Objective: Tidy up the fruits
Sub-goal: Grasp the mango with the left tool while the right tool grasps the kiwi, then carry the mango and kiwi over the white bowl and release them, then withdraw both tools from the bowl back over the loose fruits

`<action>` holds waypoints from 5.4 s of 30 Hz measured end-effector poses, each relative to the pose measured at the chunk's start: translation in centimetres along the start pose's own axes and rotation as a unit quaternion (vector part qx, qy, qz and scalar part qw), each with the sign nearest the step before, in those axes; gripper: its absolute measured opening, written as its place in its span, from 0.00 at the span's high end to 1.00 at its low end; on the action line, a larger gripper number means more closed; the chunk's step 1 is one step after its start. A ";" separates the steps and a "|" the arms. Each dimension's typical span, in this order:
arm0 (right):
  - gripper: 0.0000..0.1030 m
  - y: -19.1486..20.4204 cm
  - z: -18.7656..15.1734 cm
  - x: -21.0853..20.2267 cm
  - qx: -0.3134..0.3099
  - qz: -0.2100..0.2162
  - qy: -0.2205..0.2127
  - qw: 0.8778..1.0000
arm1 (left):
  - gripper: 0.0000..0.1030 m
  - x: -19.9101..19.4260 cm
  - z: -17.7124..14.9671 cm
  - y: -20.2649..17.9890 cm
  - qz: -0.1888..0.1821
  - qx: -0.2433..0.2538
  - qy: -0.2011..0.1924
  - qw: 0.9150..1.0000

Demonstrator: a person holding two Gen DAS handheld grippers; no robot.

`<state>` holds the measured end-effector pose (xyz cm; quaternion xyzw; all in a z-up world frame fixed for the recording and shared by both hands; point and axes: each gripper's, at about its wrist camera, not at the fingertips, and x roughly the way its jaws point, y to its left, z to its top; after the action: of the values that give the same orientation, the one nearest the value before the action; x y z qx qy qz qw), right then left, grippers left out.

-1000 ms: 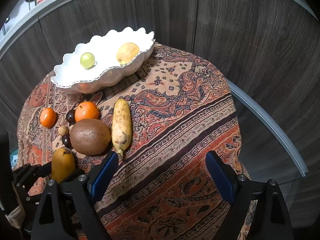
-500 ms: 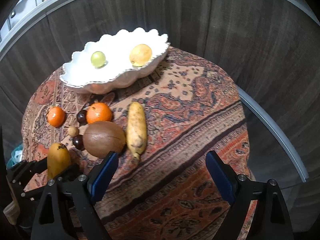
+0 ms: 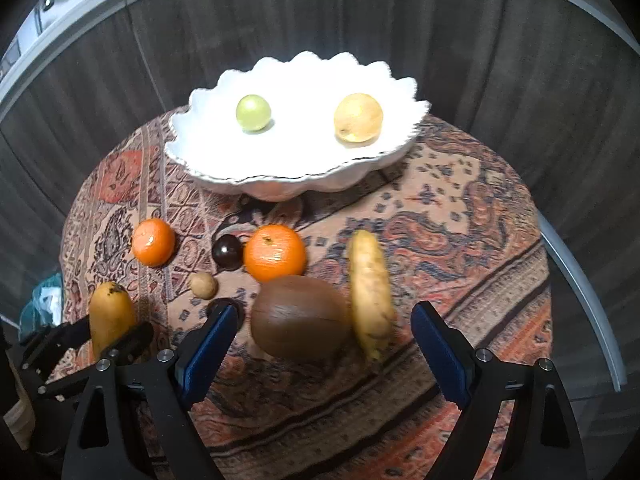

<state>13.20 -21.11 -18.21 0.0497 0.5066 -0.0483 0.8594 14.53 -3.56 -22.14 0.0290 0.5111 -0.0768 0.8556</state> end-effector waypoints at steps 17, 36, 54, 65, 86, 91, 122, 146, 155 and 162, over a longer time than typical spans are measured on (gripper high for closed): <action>0.31 1.9 -0.3 3.5 -0.021 -0.016 0.038 0.999 | 0.51 0.6 0.4 1.5 -0.010 -0.023 0.003 1.000; 0.39 1.0 0.0 1.1 -0.018 0.000 0.012 1.000 | 0.51 -1.2 1.2 0.5 -0.008 -0.009 -0.014 1.000; 0.39 0.3 2.9 -3.3 -0.006 0.019 -0.040 0.999 | 0.51 -4.1 4.3 -1.1 -0.014 0.005 -0.044 0.999; 0.39 -1.2 6.3 -4.9 -0.001 0.019 -0.077 0.997 | 0.51 -5.0 8.8 -2.8 -0.031 0.026 -0.071 0.997; 0.39 -2.7 11.2 -3.0 0.003 0.019 -0.092 0.996 | 0.51 -2.4 15.3 -5.3 -0.040 0.058 -0.087 0.994; 0.39 -2.5 11.5 -1.6 0.004 0.022 -0.081 0.996 | 0.51 -0.7 15.7 -5.4 -0.039 0.060 -0.070 0.995; 0.12 -3.3 11.3 -2.1 0.006 -0.023 -0.094 0.995 | 0.03 -2.0 15.2 -4.4 0.004 0.056 -0.096 0.994; 0.12 -2.9 8.4 -8.2 0.002 -0.031 -0.132 0.991 | 0.03 -8.5 11.9 -3.6 0.019 0.058 -0.131 0.990; 0.12 -2.5 7.5 -8.3 -0.004 -0.034 -0.132 0.991 | 0.03 -8.4 10.8 -3.1 0.027 0.054 -0.124 0.990; 0.12 -2.6 6.4 -7.4 -0.005 -0.036 -0.119 0.992 | 0.03 -7.6 9.6 -3.2 0.026 0.059 -0.114 0.991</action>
<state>14.78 -24.25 -8.75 0.0213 0.4027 -0.0824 0.9114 18.83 -7.15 -10.75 0.0837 0.4043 -0.0871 0.9066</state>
